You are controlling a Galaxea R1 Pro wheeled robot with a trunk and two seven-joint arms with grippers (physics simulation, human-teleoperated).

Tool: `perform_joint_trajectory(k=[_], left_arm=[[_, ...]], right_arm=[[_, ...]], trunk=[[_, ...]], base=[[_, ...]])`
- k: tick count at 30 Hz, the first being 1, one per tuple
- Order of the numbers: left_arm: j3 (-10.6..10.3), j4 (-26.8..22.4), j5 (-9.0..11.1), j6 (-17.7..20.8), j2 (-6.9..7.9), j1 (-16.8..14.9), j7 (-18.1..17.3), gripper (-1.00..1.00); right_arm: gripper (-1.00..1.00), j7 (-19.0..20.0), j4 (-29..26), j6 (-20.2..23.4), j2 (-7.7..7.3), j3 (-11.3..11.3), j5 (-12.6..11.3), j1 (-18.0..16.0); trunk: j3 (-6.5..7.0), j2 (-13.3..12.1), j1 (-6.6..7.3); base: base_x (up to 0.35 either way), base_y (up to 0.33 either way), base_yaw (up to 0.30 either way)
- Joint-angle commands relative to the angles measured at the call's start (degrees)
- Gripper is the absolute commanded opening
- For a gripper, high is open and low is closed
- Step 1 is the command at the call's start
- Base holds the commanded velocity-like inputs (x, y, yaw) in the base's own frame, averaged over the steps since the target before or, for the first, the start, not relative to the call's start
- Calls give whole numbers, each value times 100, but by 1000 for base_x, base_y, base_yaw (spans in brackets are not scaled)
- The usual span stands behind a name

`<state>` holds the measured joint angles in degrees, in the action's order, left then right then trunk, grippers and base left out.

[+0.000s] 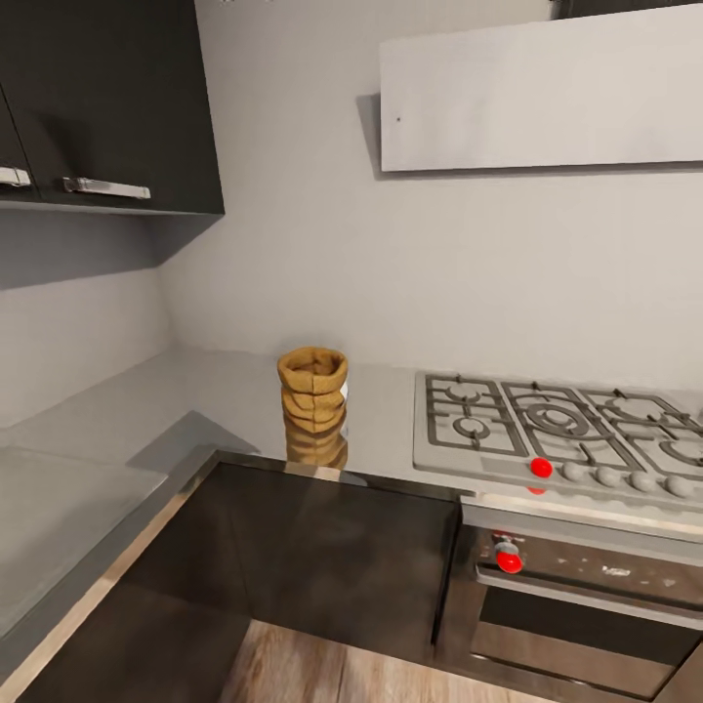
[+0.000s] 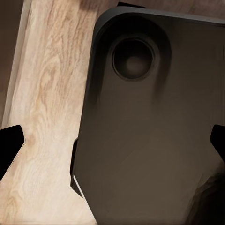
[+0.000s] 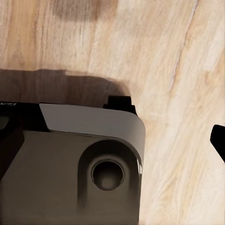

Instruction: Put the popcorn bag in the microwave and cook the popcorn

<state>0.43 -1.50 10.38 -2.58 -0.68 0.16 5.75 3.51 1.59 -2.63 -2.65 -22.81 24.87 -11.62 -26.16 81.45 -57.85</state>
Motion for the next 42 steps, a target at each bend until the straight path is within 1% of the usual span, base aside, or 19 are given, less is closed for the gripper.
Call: perform_joint_trajectory(k=[1,6,24,32,36,42], left_arm=[[1,-8,31,-13,-2,2,37,100],[-3,-8,26,-20,2,2,34,100],[-8,-8,25,-18,9,2,23,100],[-8,-8,26,-14,7,2,23,100],[-8,-8,26,-14,7,2,28,100],[-6,-8,26,-14,6,2,31,100]], right_arm=[[100,10,17,-31,-12,-48,43,-7],[100,9,17,-35,-29,-48,42,-7],[100,9,17,-38,-3,-40,44,-7],[100,71,17,1,21,-46,235,-7],[100,72,18,12,27,-52,256,-7],[100,12,17,-5,4,-49,271,-7]], trunk=[[14,-39,23],[103,-239,133],[427,-961,528],[570,-1282,704],[641,-1443,792],[601,-1443,792]], base=[[0,0,0],[0,0,0],[0,0,0],[0,0,0],[0,0,0],[0,0,0]])
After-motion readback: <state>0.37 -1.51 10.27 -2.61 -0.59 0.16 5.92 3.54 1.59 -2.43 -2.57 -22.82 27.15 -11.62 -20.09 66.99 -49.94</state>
